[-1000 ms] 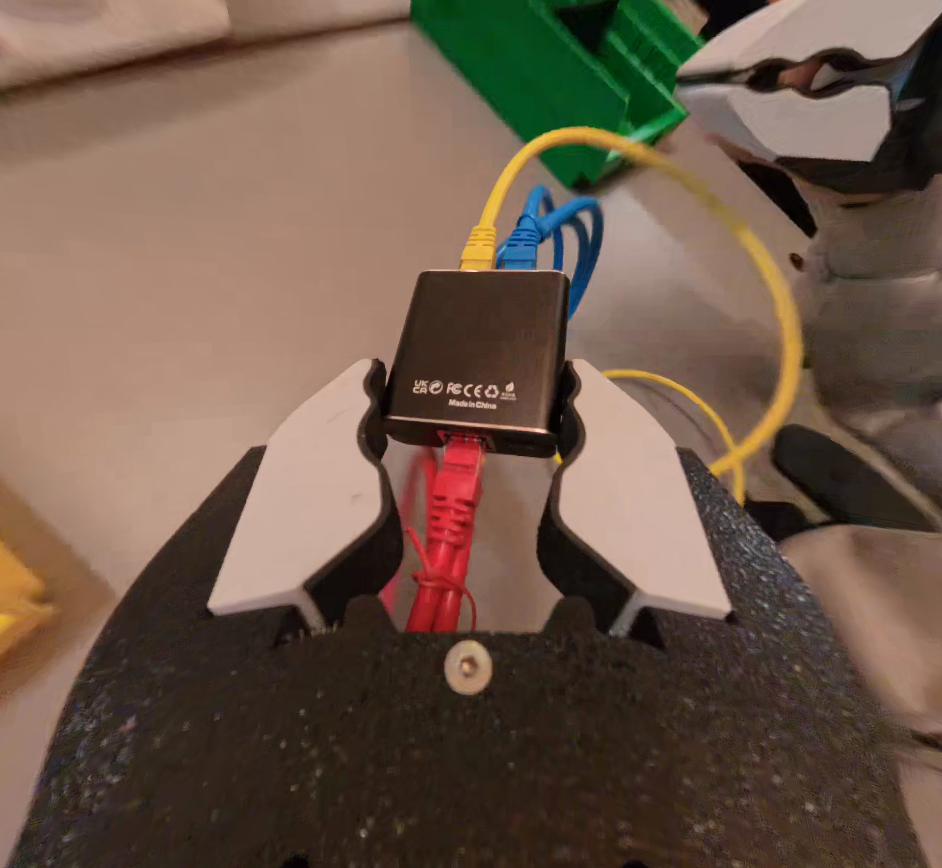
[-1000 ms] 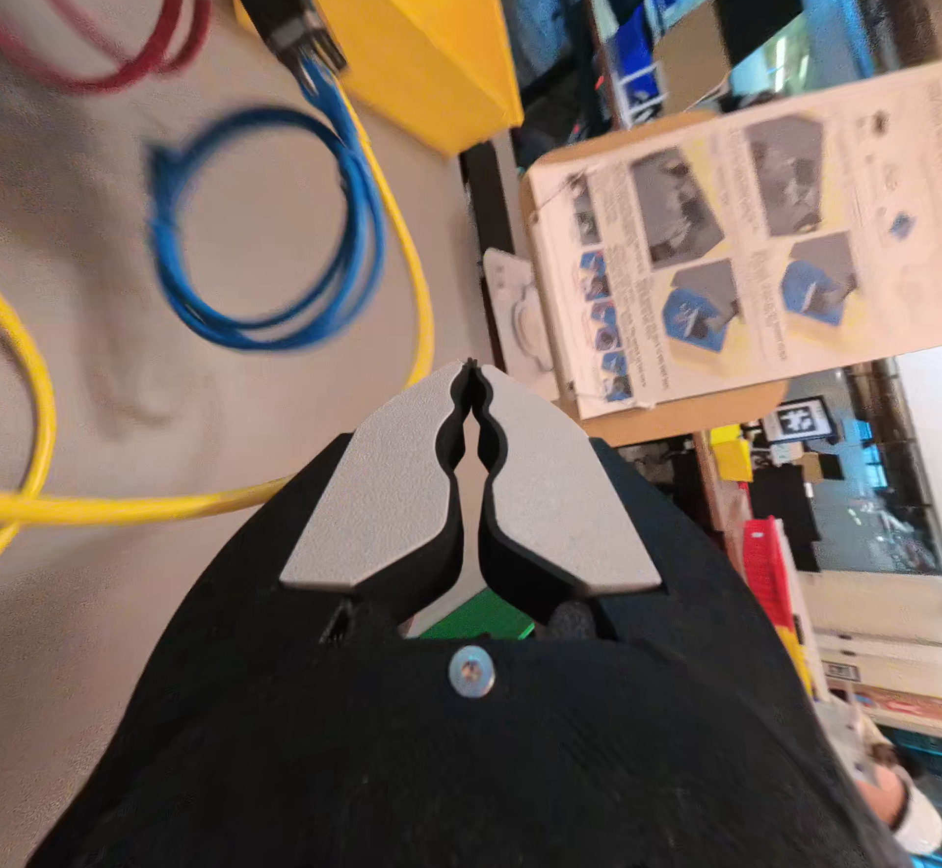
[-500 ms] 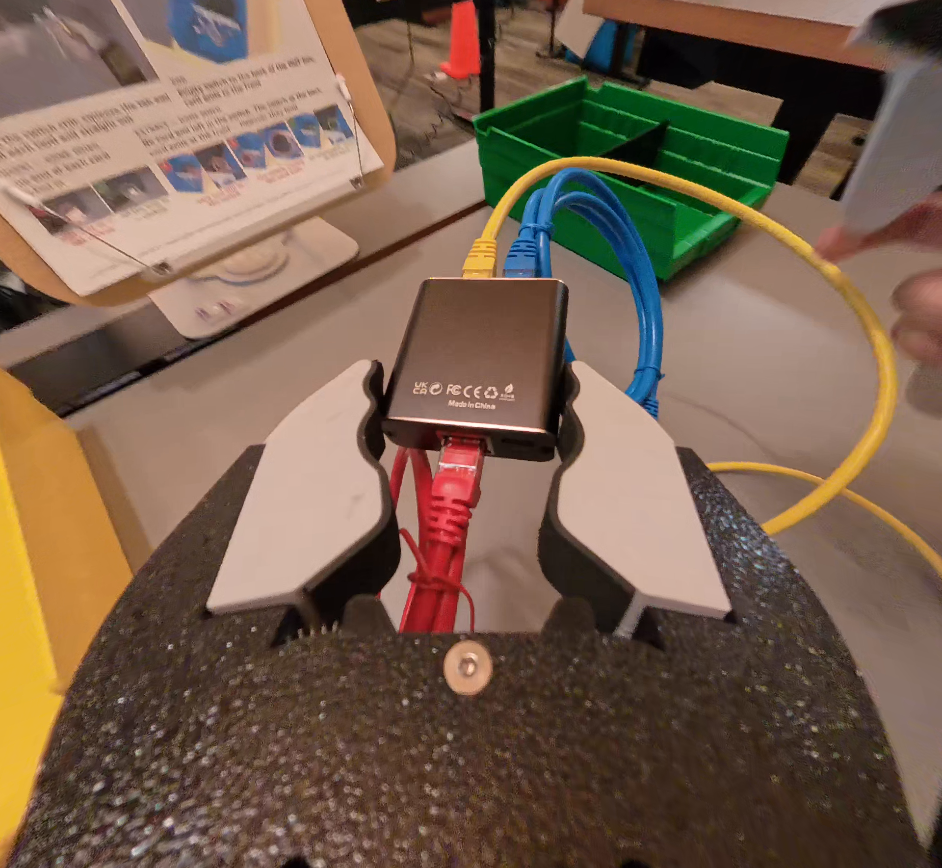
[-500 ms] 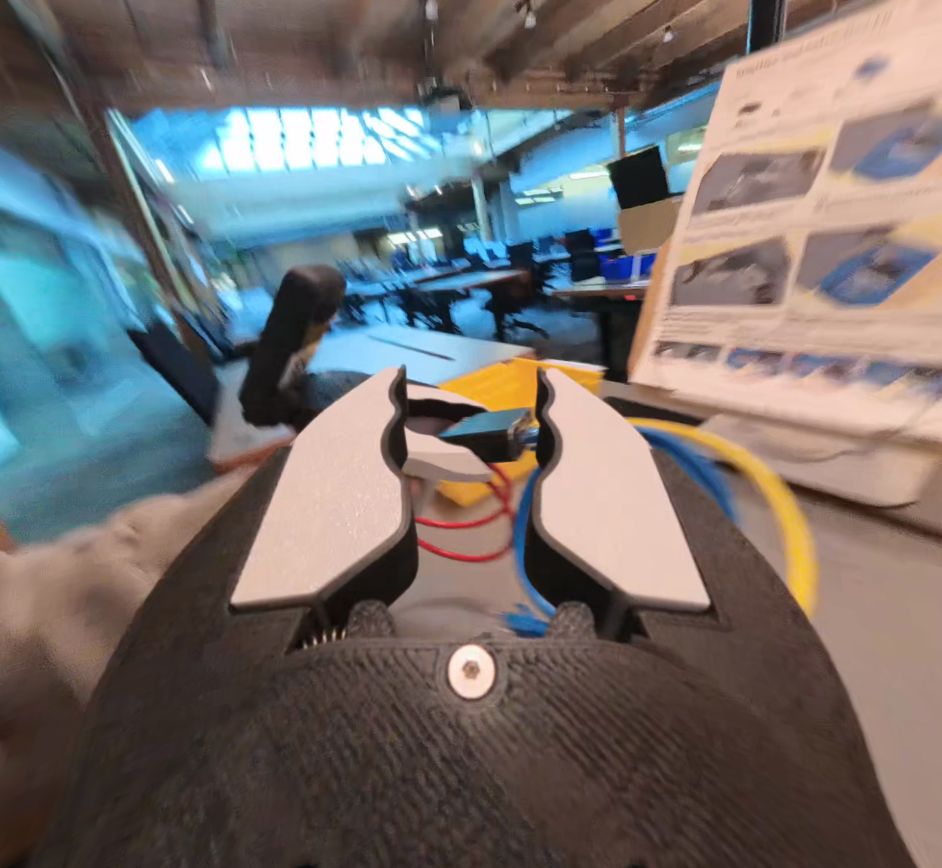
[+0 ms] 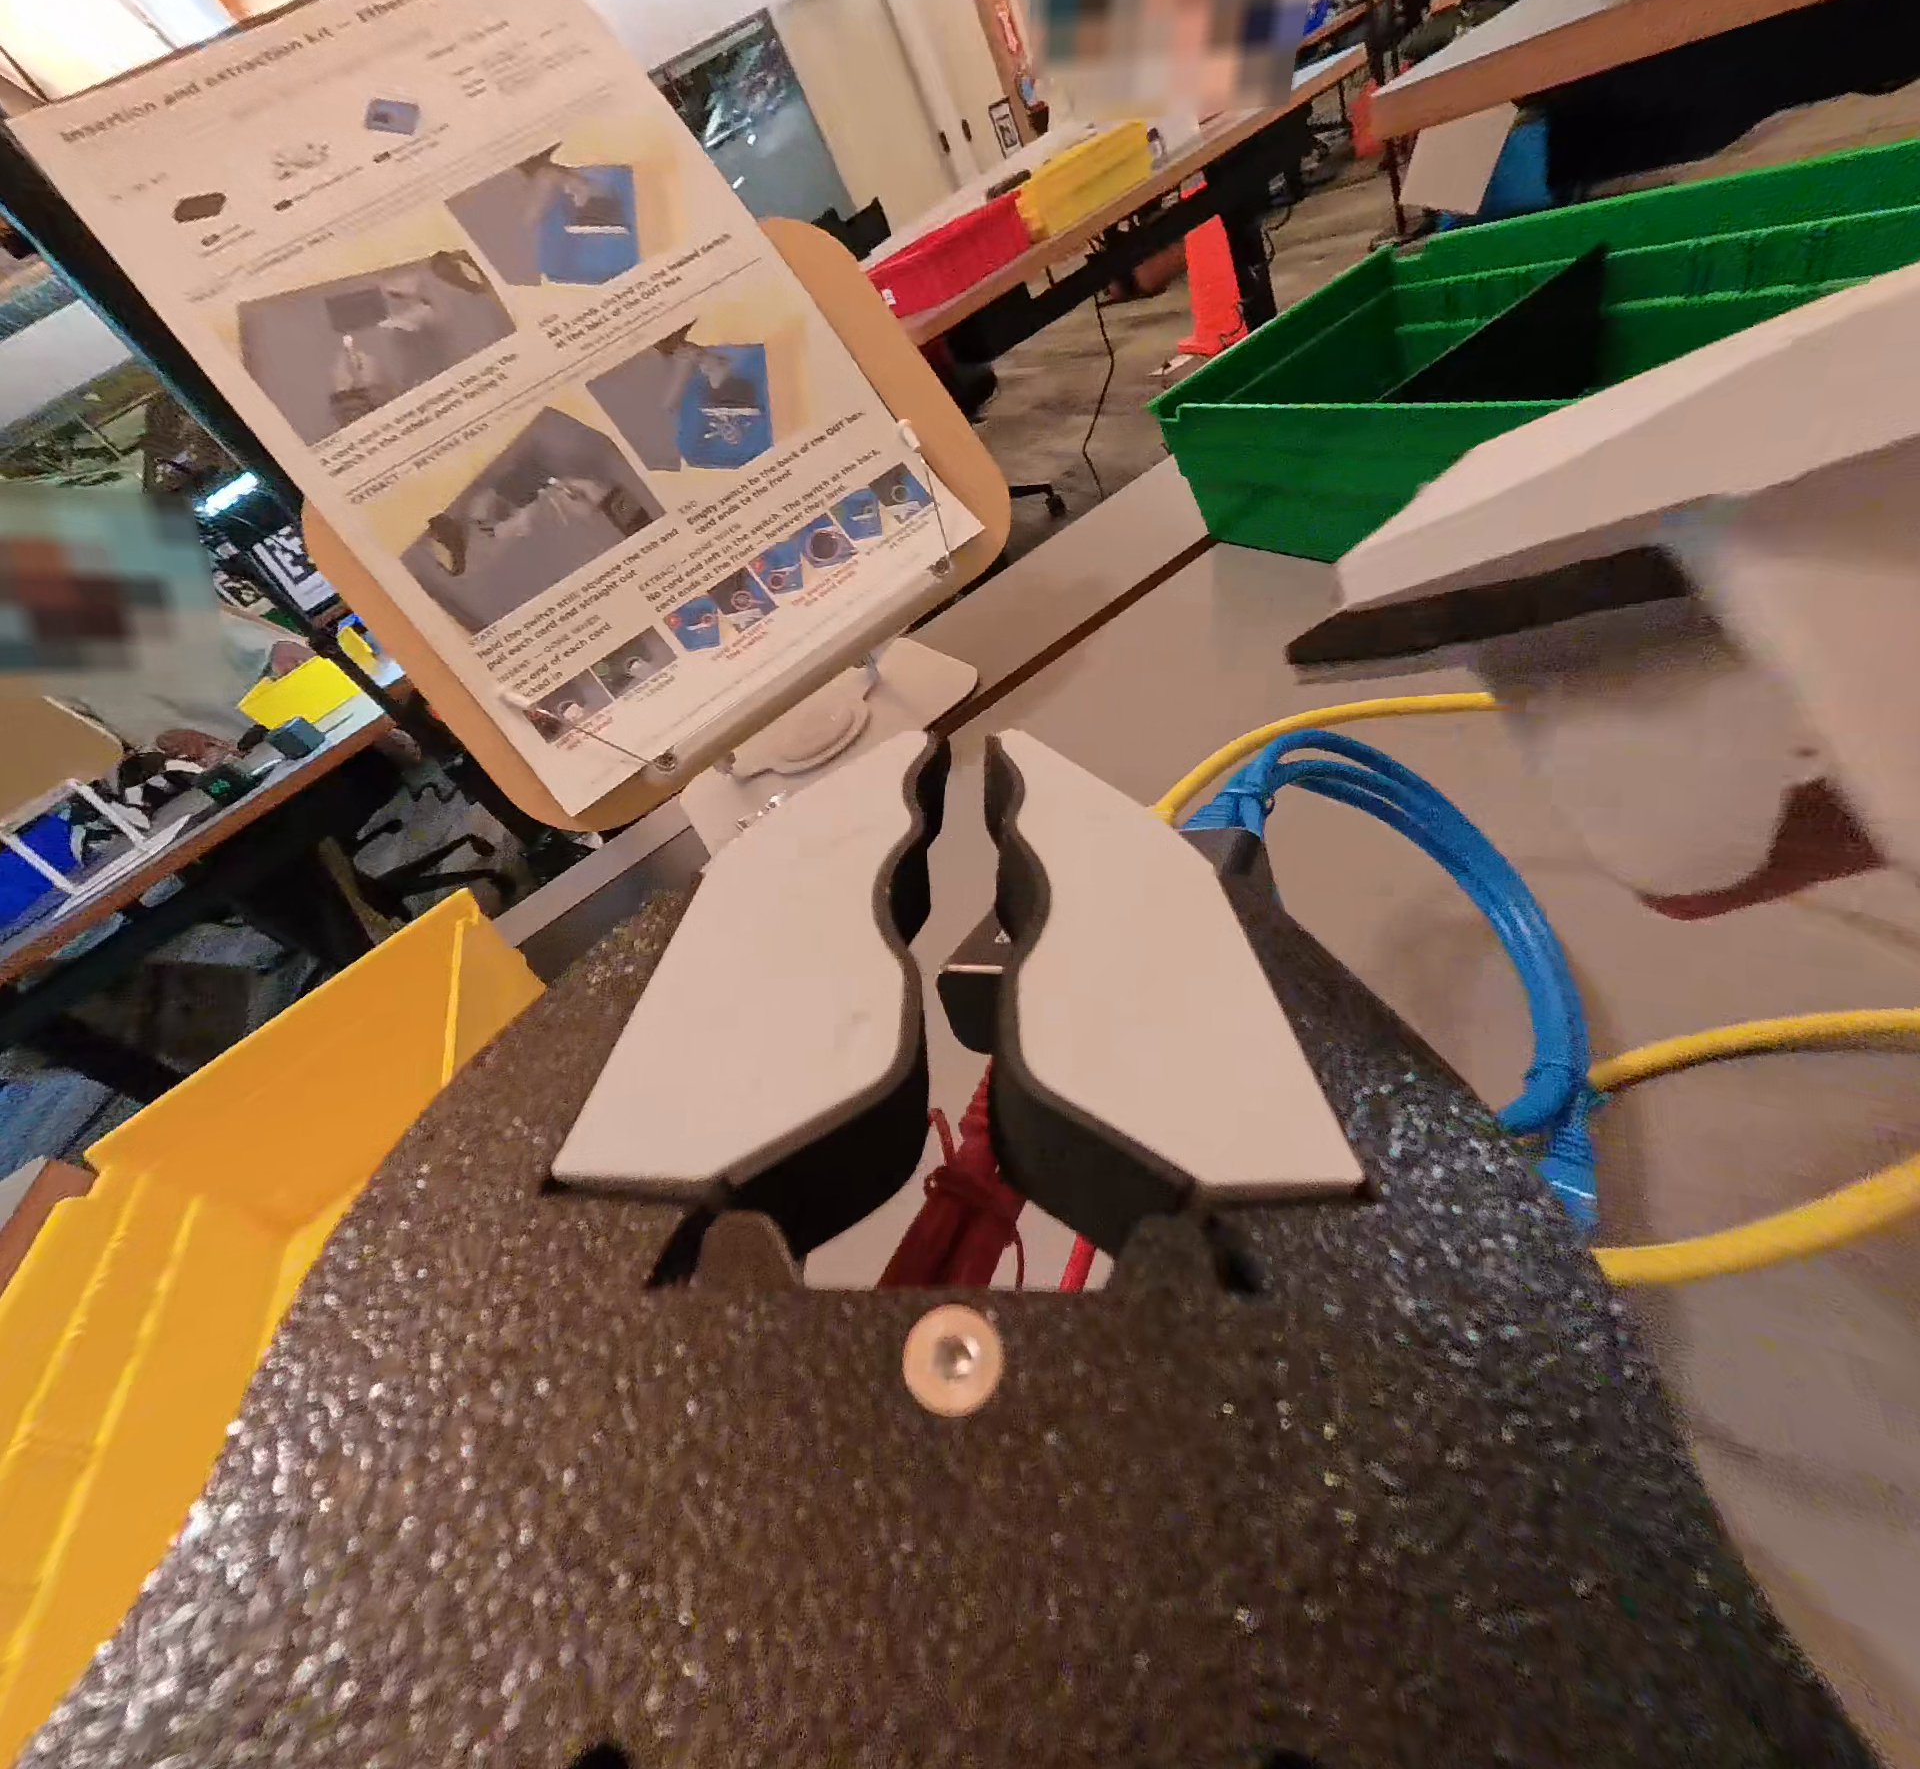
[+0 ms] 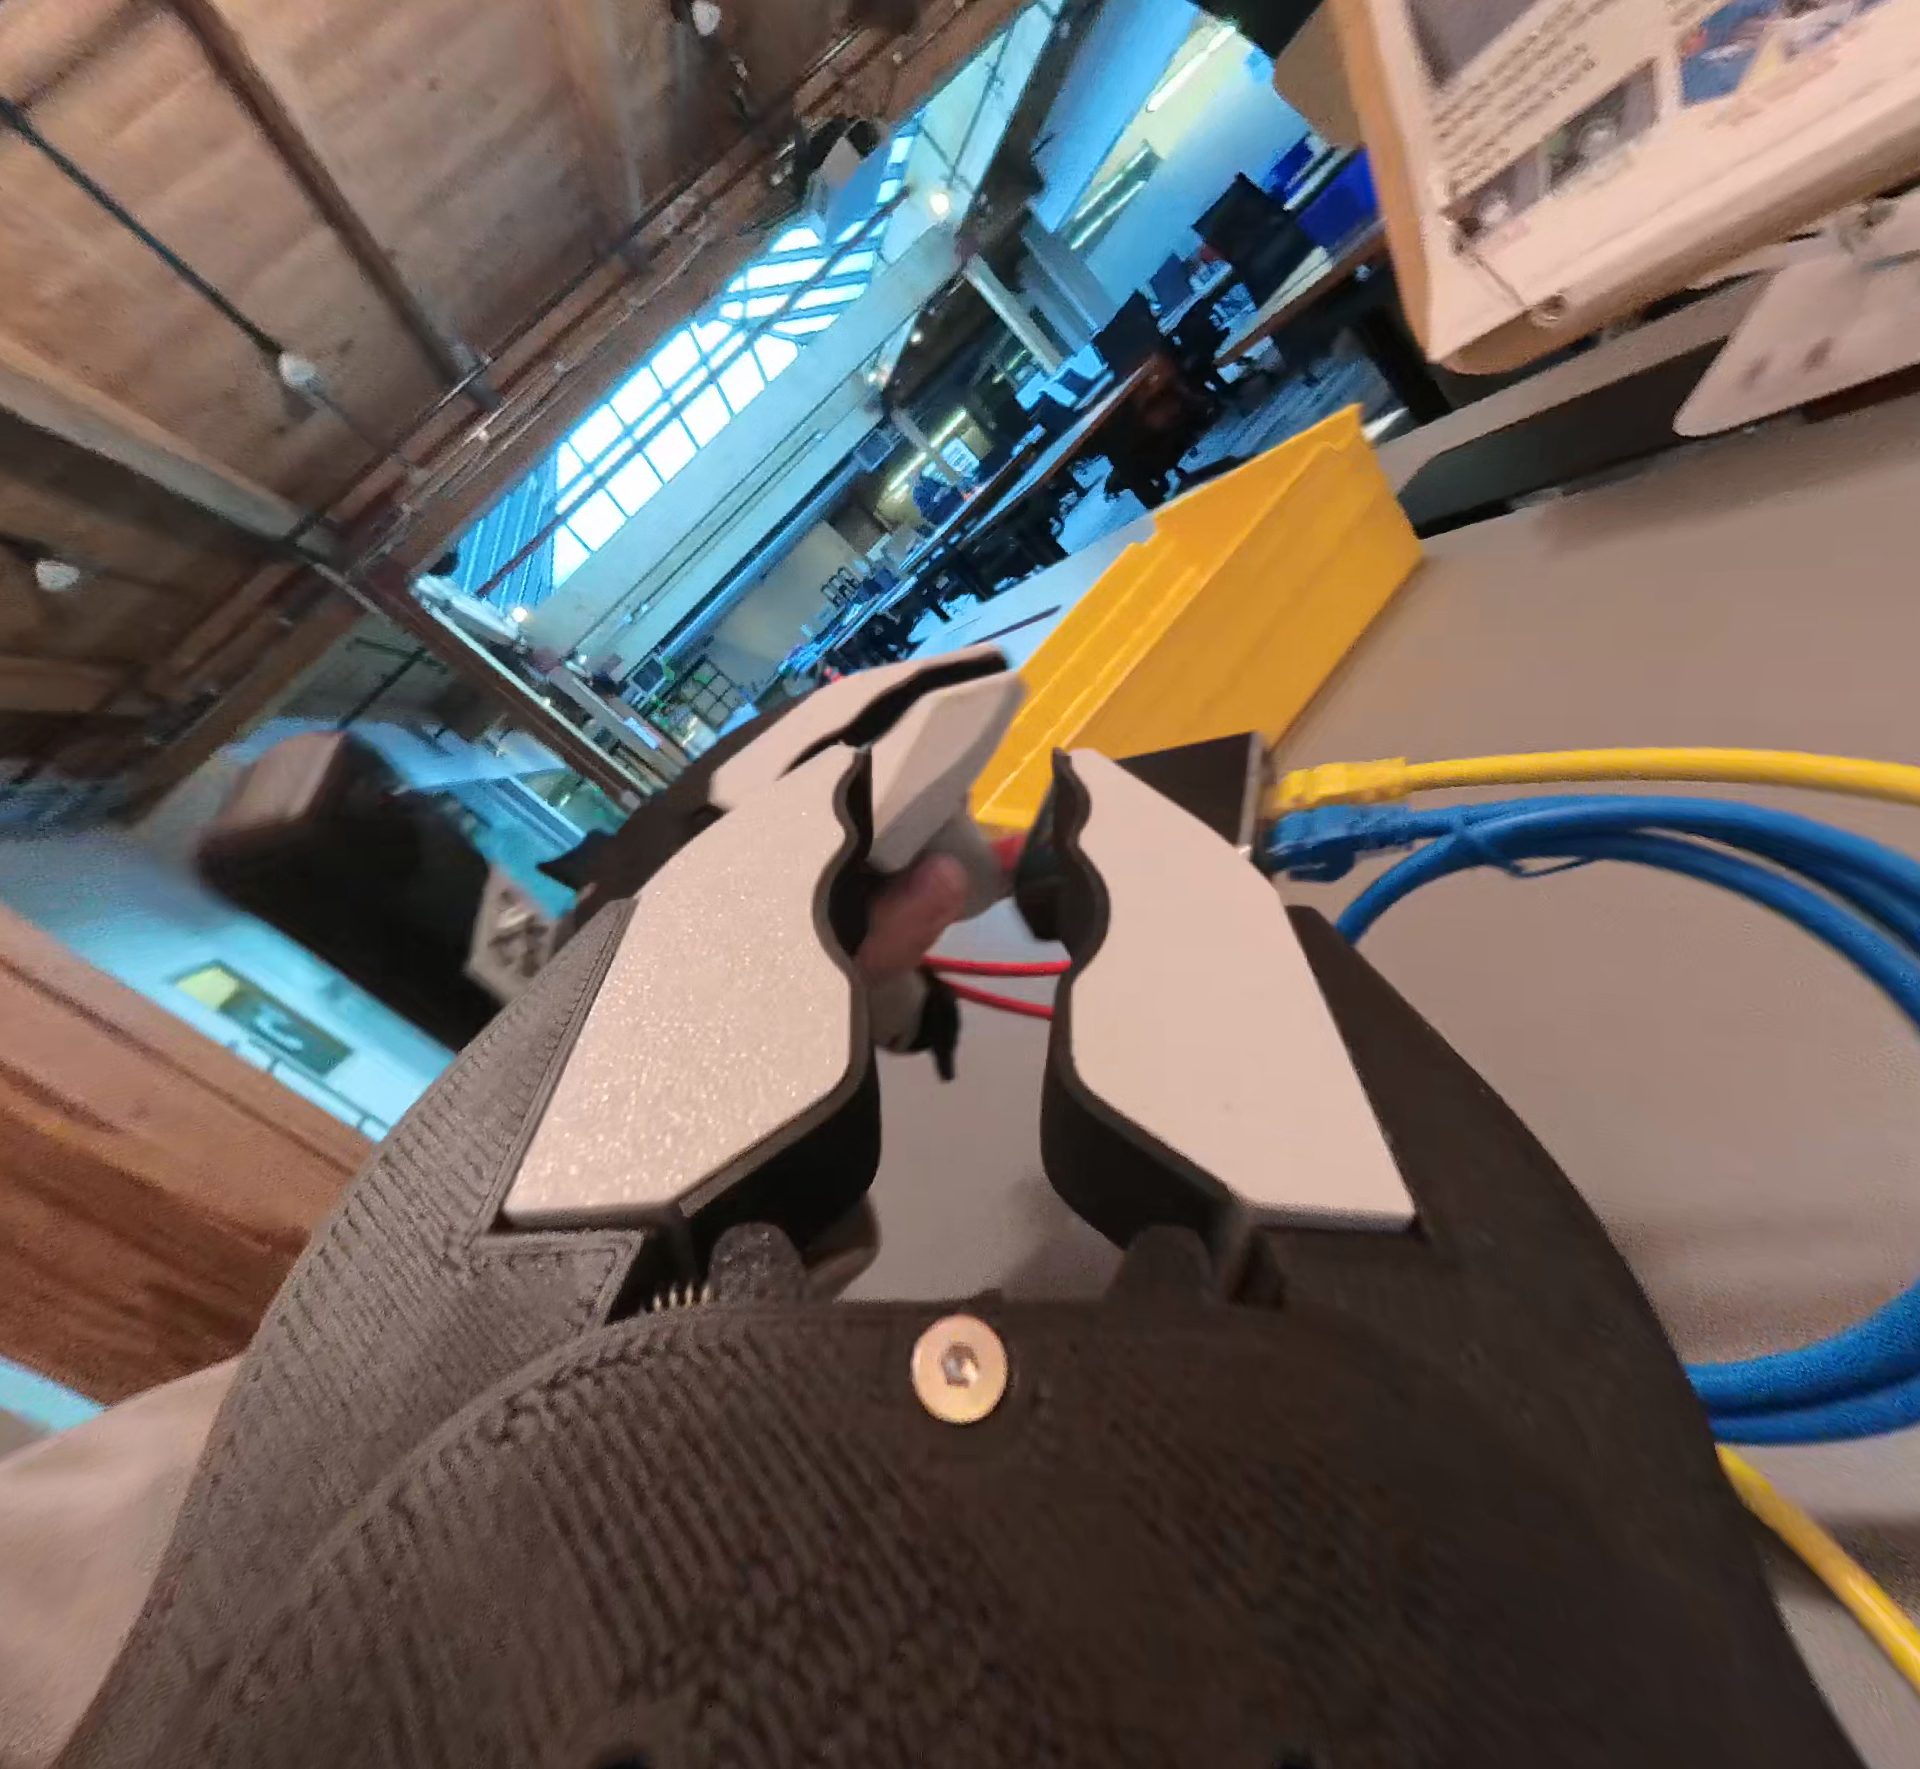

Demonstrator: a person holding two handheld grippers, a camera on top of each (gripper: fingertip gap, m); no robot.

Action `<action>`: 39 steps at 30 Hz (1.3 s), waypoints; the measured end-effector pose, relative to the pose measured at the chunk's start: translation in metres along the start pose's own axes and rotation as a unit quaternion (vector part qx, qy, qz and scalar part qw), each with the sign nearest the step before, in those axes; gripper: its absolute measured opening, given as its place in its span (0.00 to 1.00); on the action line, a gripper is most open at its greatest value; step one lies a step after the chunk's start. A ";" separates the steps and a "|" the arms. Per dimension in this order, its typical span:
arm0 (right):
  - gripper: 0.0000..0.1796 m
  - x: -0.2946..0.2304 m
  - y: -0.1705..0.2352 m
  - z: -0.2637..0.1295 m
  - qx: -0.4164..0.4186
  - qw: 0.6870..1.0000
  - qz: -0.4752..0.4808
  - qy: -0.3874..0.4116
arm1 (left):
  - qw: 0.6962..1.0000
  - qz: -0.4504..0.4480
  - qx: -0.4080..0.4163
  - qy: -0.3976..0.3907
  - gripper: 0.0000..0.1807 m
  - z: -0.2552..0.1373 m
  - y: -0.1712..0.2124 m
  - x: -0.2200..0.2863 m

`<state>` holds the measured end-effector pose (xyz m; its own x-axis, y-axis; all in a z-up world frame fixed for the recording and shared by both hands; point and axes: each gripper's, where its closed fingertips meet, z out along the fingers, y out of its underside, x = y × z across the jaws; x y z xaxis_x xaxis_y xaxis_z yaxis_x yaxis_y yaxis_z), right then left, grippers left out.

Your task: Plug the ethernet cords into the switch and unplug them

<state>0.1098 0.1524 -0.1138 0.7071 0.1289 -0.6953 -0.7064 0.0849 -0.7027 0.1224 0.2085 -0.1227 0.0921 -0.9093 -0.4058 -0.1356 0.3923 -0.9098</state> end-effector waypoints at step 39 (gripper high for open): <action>0.15 0.010 -0.017 -0.007 -0.008 0.965 0.201 -0.169 | 0.944 -0.115 0.156 0.265 0.15 -0.060 -0.077 0.066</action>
<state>0.1291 0.1457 -0.1097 0.3229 0.4640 -0.8249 -0.9189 -0.0551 -0.3907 0.0793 0.1102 -0.0743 -0.4349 -0.8845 -0.1689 0.1327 0.1226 -0.9835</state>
